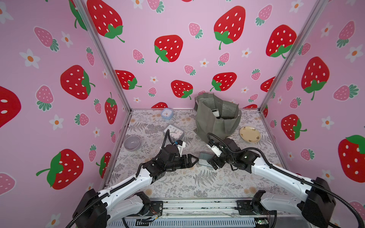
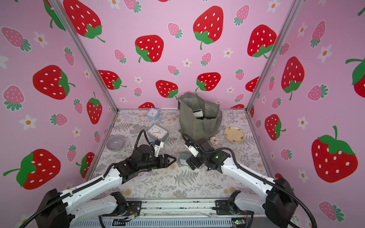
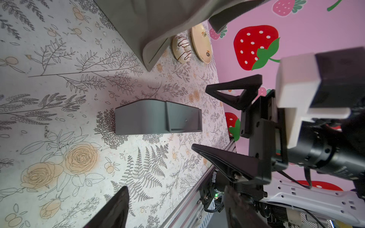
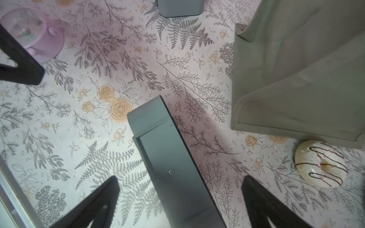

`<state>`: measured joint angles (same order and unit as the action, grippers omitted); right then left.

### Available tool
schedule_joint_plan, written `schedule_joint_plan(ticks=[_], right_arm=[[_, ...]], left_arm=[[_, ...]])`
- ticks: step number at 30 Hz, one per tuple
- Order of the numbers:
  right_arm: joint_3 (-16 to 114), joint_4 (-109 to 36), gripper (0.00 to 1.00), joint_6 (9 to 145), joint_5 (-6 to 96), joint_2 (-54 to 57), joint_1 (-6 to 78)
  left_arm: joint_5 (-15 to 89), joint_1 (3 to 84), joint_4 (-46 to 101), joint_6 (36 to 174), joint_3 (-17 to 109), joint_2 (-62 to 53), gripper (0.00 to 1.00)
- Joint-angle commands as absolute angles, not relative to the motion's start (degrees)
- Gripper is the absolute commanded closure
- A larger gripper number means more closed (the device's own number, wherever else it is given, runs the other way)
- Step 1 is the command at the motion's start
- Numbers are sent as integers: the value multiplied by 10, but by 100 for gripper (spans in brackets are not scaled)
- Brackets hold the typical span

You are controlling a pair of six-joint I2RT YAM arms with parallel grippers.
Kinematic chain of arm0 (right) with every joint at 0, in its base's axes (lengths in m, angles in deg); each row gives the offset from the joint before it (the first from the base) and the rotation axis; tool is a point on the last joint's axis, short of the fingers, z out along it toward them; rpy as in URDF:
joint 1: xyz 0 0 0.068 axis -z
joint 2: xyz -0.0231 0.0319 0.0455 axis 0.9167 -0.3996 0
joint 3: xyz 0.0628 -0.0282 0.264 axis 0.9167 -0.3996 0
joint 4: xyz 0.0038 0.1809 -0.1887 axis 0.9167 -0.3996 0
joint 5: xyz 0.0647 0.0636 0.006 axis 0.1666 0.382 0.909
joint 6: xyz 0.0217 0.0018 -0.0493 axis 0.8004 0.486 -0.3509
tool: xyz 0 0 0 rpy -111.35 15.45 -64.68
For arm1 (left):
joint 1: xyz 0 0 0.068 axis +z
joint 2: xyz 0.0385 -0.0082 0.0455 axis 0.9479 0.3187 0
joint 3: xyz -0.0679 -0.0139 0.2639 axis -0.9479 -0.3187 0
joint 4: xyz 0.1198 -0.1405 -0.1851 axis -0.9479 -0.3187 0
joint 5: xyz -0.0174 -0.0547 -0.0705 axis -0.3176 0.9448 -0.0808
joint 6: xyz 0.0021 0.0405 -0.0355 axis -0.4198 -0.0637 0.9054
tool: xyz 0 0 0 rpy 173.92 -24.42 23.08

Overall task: Put the alarm clock into the canvas bag
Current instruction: Pick up the alarm from the center of the board.

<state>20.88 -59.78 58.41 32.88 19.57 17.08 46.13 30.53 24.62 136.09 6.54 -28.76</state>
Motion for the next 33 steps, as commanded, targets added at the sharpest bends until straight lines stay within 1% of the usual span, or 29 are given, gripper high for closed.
schedule_joint_plan(ticks=[1, 7, 14, 22, 28, 33], right_arm=[[241, -627, 0, 540, 334, 169, 168], [275, -660, 0, 508, 337, 123, 168], [312, -699, 2, 481, 366, 74, 167], [315, -702, 11, 465, 356, 52, 168], [314, -701, 24, 458, 361, 42, 168], [316, -703, 44, 456, 357, 44, 169]], left_arm=[[487, 320, 259, 1360, 46, -302, 23], [493, 334, 257, 1363, 32, -324, 23], [490, 342, 250, 1364, 25, -323, 22], [491, 345, 246, 1364, 30, -324, 22], [491, 348, 242, 1363, 28, -327, 23], [490, 351, 241, 1361, 28, -334, 22]])
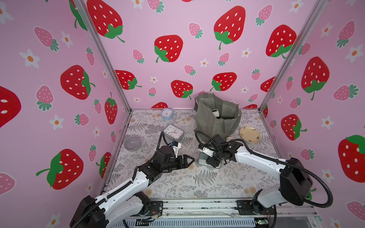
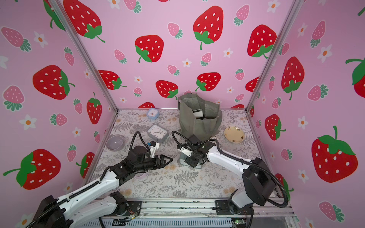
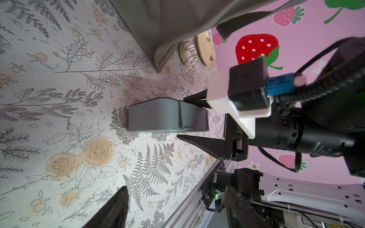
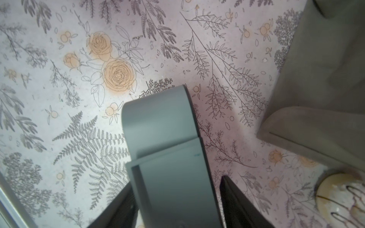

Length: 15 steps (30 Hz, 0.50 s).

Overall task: Put the alarm clock into the canvas bag
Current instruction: Pick up the alarm from the center of the board.

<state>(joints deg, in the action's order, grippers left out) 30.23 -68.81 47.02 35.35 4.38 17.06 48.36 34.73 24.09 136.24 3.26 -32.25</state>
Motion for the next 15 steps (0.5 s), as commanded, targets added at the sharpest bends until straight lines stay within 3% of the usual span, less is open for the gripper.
schedule_joint_plan(ticks=[1, 5, 11, 15], right_arm=[[317, -702, 46, 456, 357, 47, 169], [328, -699, 60, 462, 370, 71, 169], [365, -688, 62, 476, 417, 139, 169], [416, -642, 58, 505, 439, 188, 193]], left_arm=[[490, 353, 240, 1361, 27, -335, 22], [491, 356, 235, 1359, 35, -336, 22], [472, 362, 242, 1363, 43, -333, 22], [448, 363, 283, 1378, 47, -323, 22]])
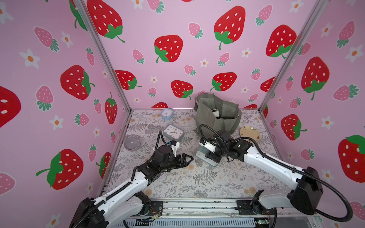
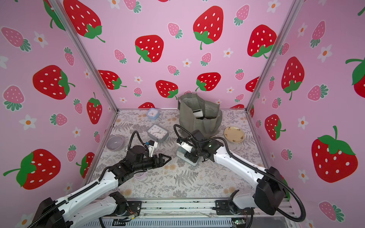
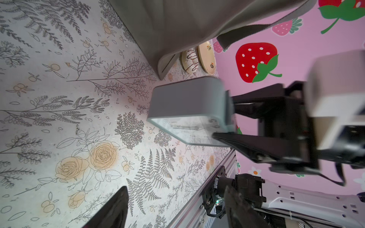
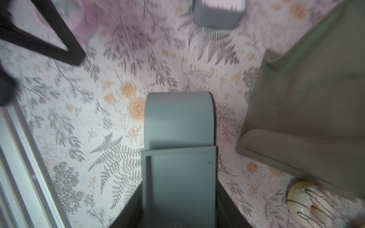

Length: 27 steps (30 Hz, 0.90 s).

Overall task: Put the alarm clock into the canvas bag
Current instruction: Pick up the alarm from the center of the board, then place the alarm at the canvas bag.

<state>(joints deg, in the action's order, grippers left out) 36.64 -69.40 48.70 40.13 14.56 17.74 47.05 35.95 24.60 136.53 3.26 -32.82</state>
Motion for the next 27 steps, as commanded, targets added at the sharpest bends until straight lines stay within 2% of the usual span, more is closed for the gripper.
schedule_joint_plan(ticks=[1, 9, 11, 17, 27], right_arm=[[431, -633, 58, 512, 444, 195, 199], [534, -465, 57, 624, 495, 208, 288], [562, -441, 58, 639, 470, 193, 304], [642, -448, 58, 609, 328, 122, 323], [749, -517, 59, 573, 296, -31, 376]], left_arm=[[446, 363, 295, 1382, 49, -322, 23], [413, 364, 314, 1353, 104, -302, 22], [402, 365, 320, 1346, 117, -296, 21], [398, 392, 353, 1348, 141, -280, 20], [415, 409, 343, 1327, 203, -216, 20]])
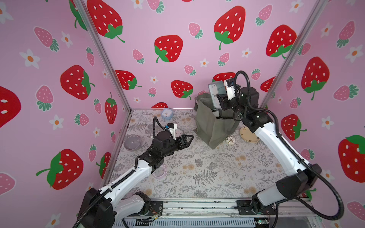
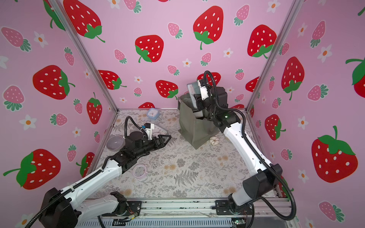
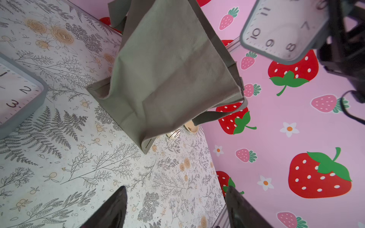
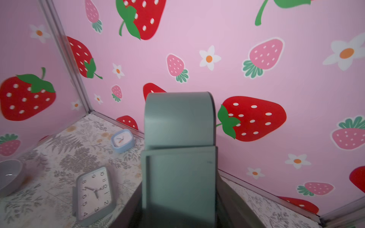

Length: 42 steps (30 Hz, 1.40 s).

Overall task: Put the alarm clock into the canvas bag
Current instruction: Place the alarm at the canvas bag.

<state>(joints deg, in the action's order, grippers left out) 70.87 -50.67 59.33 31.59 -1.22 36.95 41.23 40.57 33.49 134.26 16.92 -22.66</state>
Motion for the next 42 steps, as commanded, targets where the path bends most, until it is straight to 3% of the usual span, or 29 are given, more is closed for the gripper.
schedule_joint_plan(ticks=[1, 5, 13, 17, 24, 27, 29, 31, 32, 42], right_arm=[[761, -532, 59, 572, 294, -45, 378], [830, -631, 58, 579, 329, -111, 388], [930, -787, 59, 605, 495, -205, 412], [914, -818, 60, 610, 531, -226, 432], [755, -735, 59, 653, 626, -209, 488], [726, -718, 50, 662, 606, -204, 492], [726, -715, 49, 665, 583, -206, 492], [733, -718, 30, 666, 563, -208, 492], [735, -713, 2, 669, 548, -205, 492], [771, -675, 0, 715, 467, -122, 490]], left_arm=[[416, 410, 342, 1324, 207, -210, 20], [417, 412, 336, 1307, 218, -193, 20], [424, 432, 342, 1286, 224, -172, 20], [447, 453, 365, 1297, 214, -158, 20], [484, 475, 363, 1281, 219, -142, 20], [485, 477, 343, 1262, 230, -140, 20], [484, 479, 336, 1256, 231, -141, 20], [480, 481, 330, 1252, 232, -142, 20], [480, 483, 327, 1250, 232, -143, 20], [448, 502, 290, 1249, 225, -163, 20]])
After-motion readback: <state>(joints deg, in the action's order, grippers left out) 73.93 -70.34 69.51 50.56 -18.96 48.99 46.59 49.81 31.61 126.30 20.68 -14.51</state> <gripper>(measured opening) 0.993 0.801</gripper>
